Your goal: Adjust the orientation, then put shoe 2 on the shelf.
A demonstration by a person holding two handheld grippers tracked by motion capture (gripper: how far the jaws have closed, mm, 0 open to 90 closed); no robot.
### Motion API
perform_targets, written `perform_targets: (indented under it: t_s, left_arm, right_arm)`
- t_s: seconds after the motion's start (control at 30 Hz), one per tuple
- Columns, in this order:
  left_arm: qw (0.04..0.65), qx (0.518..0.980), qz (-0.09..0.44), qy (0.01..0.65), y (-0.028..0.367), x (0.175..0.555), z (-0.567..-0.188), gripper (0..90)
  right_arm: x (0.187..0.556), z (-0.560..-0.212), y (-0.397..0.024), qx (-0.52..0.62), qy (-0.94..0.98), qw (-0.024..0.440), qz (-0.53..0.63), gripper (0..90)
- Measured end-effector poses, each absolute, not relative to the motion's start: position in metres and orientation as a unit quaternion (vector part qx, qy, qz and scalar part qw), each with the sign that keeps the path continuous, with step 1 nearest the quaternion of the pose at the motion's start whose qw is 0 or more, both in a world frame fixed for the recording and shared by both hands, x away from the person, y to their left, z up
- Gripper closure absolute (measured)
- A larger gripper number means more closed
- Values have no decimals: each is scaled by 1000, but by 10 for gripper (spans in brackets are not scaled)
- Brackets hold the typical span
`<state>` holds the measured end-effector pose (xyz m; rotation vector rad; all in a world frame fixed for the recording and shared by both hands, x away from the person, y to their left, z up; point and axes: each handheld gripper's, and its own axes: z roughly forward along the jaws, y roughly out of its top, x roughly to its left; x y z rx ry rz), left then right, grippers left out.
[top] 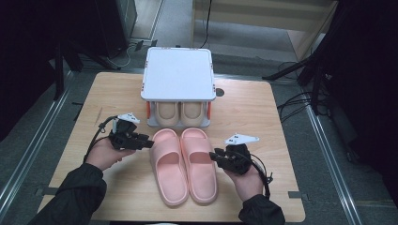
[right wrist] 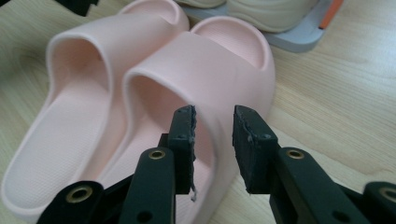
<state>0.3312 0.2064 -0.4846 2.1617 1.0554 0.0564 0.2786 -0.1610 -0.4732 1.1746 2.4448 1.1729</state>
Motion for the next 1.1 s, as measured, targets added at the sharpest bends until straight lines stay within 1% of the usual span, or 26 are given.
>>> perform_targets:
  t_s: [0.1,0.2,0.23,0.3,0.57,0.77,1.1]
  left_arm:
    - [369,834,24,409,205,336,-483,656]
    - [368,836,25,406,202,342,-485,675]
    - [368,836,24,407,200,343,-486,676]
    - [361,841,28,403,198,345,-488,676]
    - [351,847,25,398,193,349,-494,668]
    - [353,847,21,398,193,351,-497,664]
    - [357,843,17,401,194,351,-498,665]
  right_arm:
    - [269,-470,-156,385,825,100,402,655]
    - [260,-469,-150,381,822,105,409,621]
    - [256,-469,-148,380,820,112,414,601]
    - [252,-468,-144,379,816,113,421,602]
    - [242,-479,-124,368,829,100,410,576]
    - [242,-488,-114,367,836,86,398,555]
    - [253,-503,-99,378,837,84,386,487]
